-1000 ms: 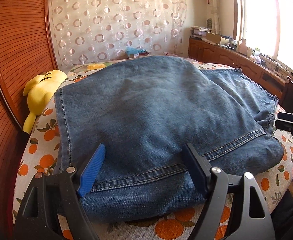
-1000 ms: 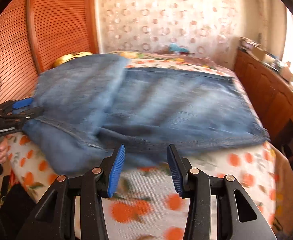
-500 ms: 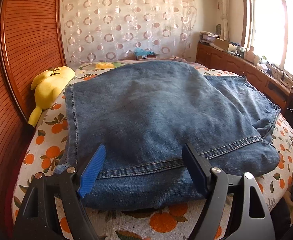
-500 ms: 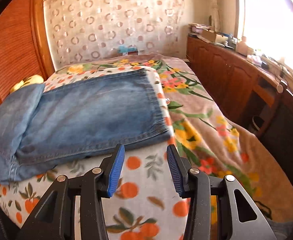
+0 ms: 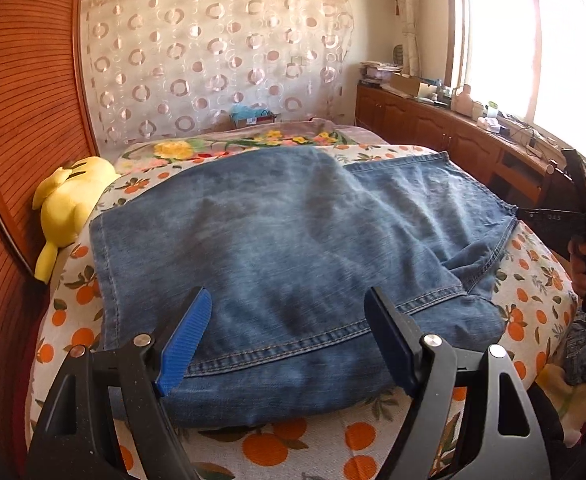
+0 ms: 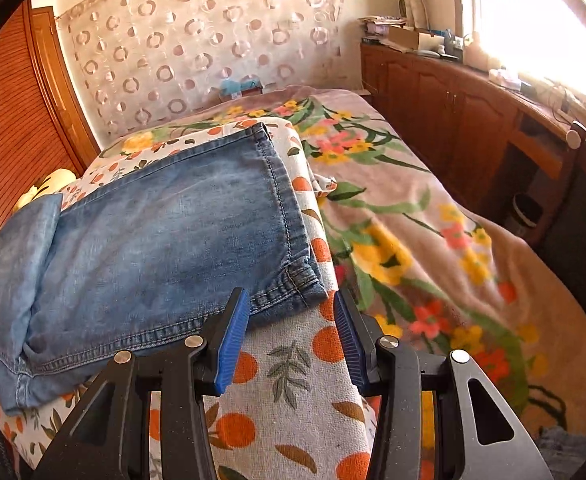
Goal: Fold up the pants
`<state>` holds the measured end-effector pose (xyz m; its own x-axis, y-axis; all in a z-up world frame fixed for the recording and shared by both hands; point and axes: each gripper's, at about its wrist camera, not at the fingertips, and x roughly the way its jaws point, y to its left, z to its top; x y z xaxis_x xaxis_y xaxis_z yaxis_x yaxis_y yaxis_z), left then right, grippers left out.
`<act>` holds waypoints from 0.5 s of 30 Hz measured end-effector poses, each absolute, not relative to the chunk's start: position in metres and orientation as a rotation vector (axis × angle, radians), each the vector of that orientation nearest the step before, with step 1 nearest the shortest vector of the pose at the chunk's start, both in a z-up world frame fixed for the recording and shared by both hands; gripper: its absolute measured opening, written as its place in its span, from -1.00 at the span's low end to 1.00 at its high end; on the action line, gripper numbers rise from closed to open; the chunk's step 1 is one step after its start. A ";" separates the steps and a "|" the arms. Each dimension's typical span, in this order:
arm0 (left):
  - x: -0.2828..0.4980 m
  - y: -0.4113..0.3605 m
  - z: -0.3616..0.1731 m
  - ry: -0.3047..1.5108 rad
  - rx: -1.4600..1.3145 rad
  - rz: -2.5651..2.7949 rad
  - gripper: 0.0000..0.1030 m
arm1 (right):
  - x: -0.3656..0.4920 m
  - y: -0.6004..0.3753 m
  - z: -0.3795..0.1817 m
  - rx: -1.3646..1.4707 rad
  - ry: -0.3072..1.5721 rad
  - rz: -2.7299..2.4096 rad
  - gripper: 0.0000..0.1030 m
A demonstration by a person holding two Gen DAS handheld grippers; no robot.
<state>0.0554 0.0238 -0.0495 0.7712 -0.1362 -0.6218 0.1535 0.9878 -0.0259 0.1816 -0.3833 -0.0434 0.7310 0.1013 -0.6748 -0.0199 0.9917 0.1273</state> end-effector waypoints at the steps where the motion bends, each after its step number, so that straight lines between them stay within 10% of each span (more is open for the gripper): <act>1: 0.055 0.023 -0.048 0.663 0.019 -0.169 0.54 | 0.182 -0.383 -0.044 0.117 0.750 0.067 -0.12; 15: 0.056 0.023 -0.040 0.642 0.007 -0.174 0.55 | 0.178 -0.373 -0.046 0.005 0.722 0.075 -0.83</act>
